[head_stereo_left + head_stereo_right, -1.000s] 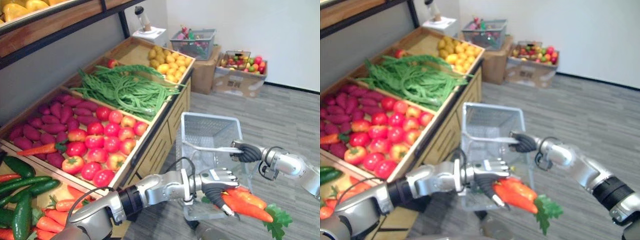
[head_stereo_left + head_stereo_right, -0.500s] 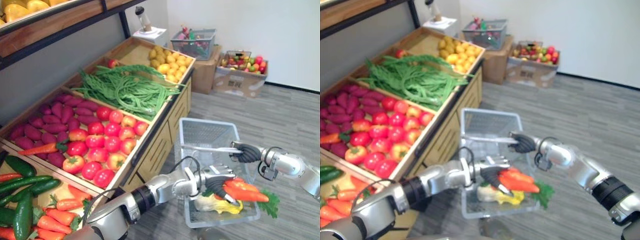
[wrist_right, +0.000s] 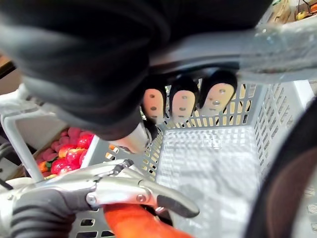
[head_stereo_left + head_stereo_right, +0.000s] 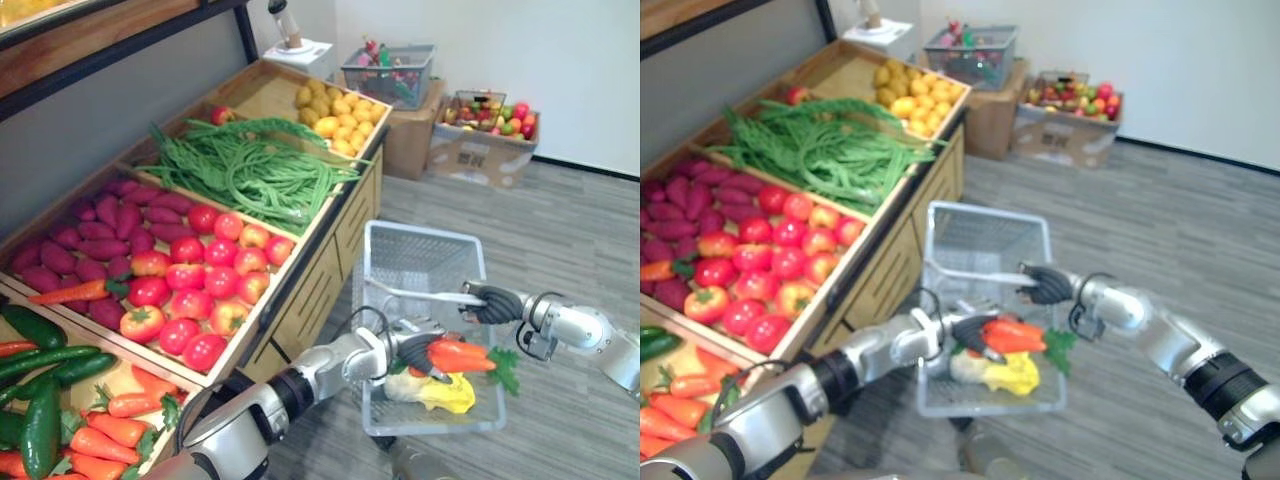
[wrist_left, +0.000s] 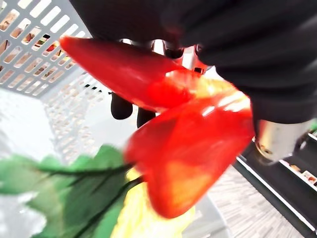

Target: Pick vegetable in the basket

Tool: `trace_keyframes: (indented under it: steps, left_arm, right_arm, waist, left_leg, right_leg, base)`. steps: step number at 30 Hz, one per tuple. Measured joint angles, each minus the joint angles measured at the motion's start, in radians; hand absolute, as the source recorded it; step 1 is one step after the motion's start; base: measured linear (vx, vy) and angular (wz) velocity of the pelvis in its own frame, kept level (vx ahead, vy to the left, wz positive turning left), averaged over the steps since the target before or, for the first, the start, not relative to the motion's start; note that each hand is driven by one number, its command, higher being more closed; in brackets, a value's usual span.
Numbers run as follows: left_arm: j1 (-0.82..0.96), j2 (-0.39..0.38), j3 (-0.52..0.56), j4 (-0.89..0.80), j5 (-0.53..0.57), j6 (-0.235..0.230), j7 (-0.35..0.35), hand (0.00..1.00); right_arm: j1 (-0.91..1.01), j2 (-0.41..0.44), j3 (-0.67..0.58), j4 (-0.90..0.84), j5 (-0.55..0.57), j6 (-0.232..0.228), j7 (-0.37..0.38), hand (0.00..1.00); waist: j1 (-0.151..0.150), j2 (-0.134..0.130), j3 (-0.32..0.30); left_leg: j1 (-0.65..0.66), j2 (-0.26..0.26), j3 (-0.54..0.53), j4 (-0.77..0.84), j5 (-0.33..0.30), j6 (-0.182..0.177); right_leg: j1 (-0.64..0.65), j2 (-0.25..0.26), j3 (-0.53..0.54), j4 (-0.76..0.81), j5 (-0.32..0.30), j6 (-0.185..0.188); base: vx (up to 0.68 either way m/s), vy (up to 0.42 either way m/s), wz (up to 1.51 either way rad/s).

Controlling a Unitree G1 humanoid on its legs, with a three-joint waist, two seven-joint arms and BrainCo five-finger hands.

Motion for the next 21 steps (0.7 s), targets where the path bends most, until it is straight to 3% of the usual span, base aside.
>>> trace_keyframes:
  steps: [6,15,21]
  left_arm:
    - [-0.021,-0.008,0.01,0.048,0.037,0.003,0.003,0.0]
    - [-0.046,-0.008,0.01,0.053,0.038,0.014,0.003,0.0]
    - [-0.047,-0.004,-0.024,-0.177,0.02,0.012,0.004,0.0]
  right_arm:
    - [-0.001,0.0,-0.002,-0.001,0.03,0.002,0.01,1.0]
    - [0.008,0.0,-0.04,-0.012,0.033,0.004,0.02,1.0]
    - [0.127,0.041,-0.192,-0.042,-0.01,0.027,0.013,1.0]
  waist:
    - [0.0,-0.023,0.016]
    - [0.001,-0.024,0.047]
    - [0.017,-0.028,0.051]
  left_leg:
    - [-0.002,0.0,0.002,0.001,0.0,0.0]
    - [-0.014,0.015,-0.001,0.016,-0.007,-0.011]
    - [-0.038,0.019,-0.044,0.016,-0.01,-0.009]
  right_leg:
    - [-0.002,0.001,0.001,0.0,0.0,0.0]
    - [-0.01,0.002,-0.011,-0.002,-0.009,-0.012]
    - [-0.008,-0.023,-0.058,-0.006,0.01,-0.015]
  base:
    - [-0.01,-0.01,0.0]
    - [-0.02,-0.02,0.03]
    - [-0.03,-0.026,0.22]
